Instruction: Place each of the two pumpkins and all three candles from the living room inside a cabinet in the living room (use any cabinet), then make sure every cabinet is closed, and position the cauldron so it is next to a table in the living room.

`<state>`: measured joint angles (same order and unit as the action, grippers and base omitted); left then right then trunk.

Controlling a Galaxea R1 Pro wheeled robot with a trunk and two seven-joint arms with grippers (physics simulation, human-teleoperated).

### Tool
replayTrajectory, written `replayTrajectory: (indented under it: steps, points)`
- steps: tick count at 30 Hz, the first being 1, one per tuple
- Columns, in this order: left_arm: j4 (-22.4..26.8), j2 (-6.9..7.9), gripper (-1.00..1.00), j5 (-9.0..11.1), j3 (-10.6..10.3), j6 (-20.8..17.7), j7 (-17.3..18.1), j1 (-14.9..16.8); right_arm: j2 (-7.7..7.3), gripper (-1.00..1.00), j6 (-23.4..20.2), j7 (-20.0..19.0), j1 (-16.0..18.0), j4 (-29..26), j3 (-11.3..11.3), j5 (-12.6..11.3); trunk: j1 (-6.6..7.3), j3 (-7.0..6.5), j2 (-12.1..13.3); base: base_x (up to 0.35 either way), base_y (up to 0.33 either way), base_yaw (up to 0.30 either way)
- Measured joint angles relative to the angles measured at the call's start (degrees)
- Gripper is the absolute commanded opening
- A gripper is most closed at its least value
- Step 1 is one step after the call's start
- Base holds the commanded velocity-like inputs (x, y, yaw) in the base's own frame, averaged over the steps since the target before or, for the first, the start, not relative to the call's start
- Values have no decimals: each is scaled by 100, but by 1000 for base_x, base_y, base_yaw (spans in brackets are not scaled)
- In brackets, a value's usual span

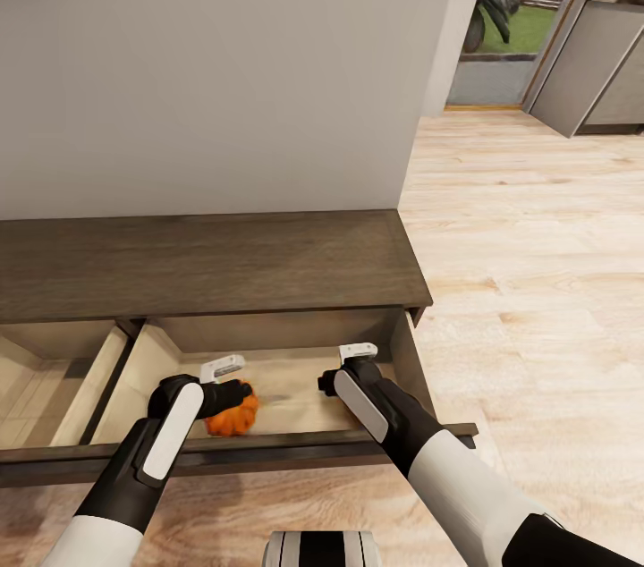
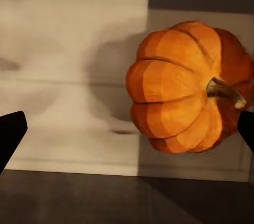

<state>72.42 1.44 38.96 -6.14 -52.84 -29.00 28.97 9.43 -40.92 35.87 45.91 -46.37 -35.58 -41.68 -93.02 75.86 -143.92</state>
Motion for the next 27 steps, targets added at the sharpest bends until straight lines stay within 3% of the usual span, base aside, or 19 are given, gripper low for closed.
replayTrajectory:
  steps: [2,27]
  points:
    - [44,-5,100,0,8,-1,-3,0,0,100,0,-1,0,-1,0,0,0,0,0,0,0,0]
    - [80,-15,100,18,11,-35,-63,17,0,100,4,1,1,-7,0,1,65,-554,33,-32,2,0]
